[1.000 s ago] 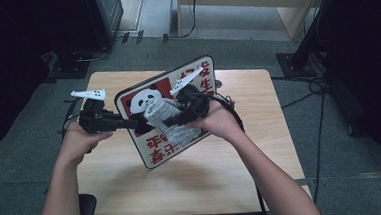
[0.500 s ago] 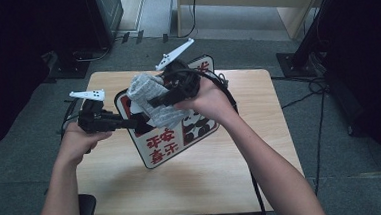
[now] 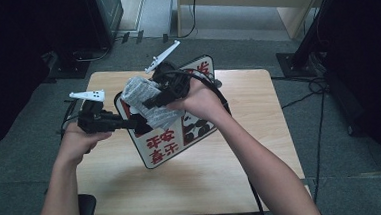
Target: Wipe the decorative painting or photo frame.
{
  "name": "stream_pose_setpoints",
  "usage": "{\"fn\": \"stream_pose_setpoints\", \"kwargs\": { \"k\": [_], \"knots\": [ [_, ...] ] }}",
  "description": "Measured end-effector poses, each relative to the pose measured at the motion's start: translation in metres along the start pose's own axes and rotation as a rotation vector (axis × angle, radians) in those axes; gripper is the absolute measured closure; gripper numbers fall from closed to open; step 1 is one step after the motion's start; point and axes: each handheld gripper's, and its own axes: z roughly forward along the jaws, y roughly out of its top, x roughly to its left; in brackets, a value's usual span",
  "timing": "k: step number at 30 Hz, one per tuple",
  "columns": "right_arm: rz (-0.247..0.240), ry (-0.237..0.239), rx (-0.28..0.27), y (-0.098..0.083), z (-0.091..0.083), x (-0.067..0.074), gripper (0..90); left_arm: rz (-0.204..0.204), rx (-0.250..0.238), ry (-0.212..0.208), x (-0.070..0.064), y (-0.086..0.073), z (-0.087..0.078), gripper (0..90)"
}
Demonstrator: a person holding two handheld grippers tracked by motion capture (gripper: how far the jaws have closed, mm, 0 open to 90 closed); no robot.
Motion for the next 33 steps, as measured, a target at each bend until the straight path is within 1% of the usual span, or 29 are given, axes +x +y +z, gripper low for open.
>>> {"fn": "stream_pose_setpoints", "kwargs": {
  "k": [2, 5, 7, 14, 19, 26, 33],
  "knots": [
    [-0.005, -0.001, 0.002, -0.001, 0.001, -0.001, 65.8, -0.005, -0.005, -0.001, 0.000, 0.000, 0.000, 75.7],
    [-0.013, -0.007, 0.012, -0.004, 0.005, -0.002, 65.9, -0.005, -0.001, -0.004, 0.001, 0.000, 0.000, 75.7],
    [-0.003, -0.001, 0.008, -0.006, 0.007, -0.003, 65.9, -0.006, -0.001, -0.003, 0.001, 0.000, 0.000, 75.7],
    [-0.003, 0.005, 0.012, -0.009, 0.009, -0.004, 65.9, -0.008, -0.001, -0.003, 0.002, -0.001, 0.000, 75.8],
    [-0.006, 0.005, 0.010, -0.011, 0.012, -0.004, 65.8, -0.014, 0.003, 0.005, 0.002, -0.001, -0.001, 76.3],
    [-0.006, 0.011, 0.029, -0.020, 0.020, -0.004, 65.7, -0.021, 0.001, 0.007, 0.002, -0.001, -0.001, 76.4],
    [-0.001, 0.017, 0.031, -0.030, 0.024, -0.004, 65.7, -0.013, 0.002, 0.007, 0.001, 0.000, 0.000, 76.1]
  ]
}}
